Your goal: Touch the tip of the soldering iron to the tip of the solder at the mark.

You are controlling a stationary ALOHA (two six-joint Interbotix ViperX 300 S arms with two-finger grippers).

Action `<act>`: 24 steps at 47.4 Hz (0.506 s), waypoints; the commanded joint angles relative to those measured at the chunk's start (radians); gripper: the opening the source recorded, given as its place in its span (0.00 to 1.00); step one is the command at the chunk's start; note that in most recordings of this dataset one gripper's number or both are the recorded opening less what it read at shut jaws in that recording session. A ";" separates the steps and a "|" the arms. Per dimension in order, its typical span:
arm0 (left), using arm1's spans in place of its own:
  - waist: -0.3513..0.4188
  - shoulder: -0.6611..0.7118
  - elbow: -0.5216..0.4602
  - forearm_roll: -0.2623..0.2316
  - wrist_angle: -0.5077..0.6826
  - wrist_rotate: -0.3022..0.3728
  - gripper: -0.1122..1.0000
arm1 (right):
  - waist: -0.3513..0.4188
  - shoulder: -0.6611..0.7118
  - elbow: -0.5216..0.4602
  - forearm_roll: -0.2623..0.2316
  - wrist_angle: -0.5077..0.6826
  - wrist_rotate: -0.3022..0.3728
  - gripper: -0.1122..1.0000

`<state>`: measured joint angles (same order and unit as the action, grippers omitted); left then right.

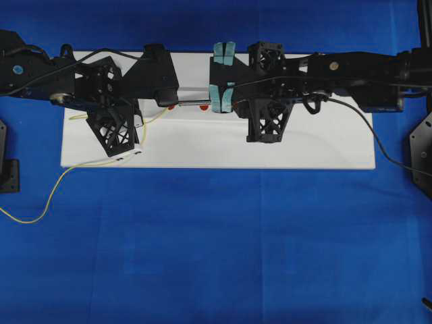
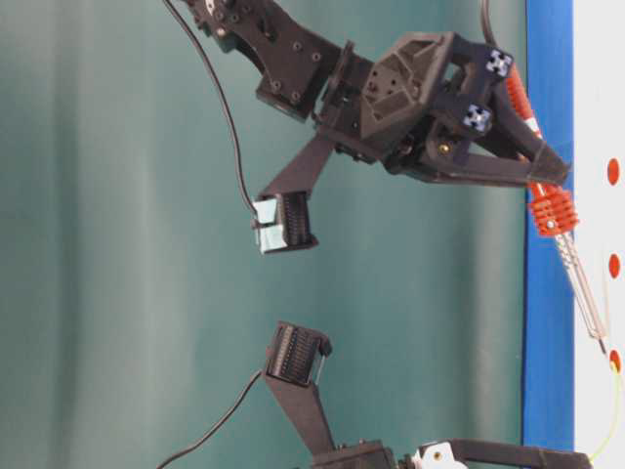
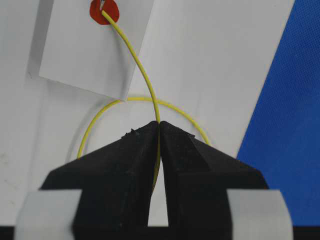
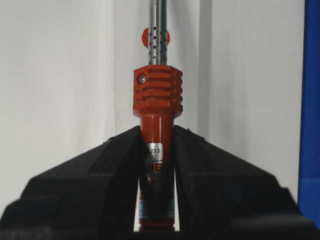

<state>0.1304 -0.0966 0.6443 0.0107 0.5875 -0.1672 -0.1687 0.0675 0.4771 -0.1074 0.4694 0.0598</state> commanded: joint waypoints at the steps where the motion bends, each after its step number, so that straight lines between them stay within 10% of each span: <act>1: -0.002 -0.012 -0.011 -0.002 0.000 0.002 0.11 | -0.002 -0.009 -0.029 -0.003 -0.003 -0.003 0.15; 24: -0.002 -0.012 -0.012 -0.002 0.014 0.003 0.11 | -0.002 -0.002 -0.031 -0.005 0.002 -0.011 0.15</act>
<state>0.1319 -0.0966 0.6458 0.0107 0.6013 -0.1657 -0.1703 0.0767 0.4725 -0.1089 0.4709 0.0506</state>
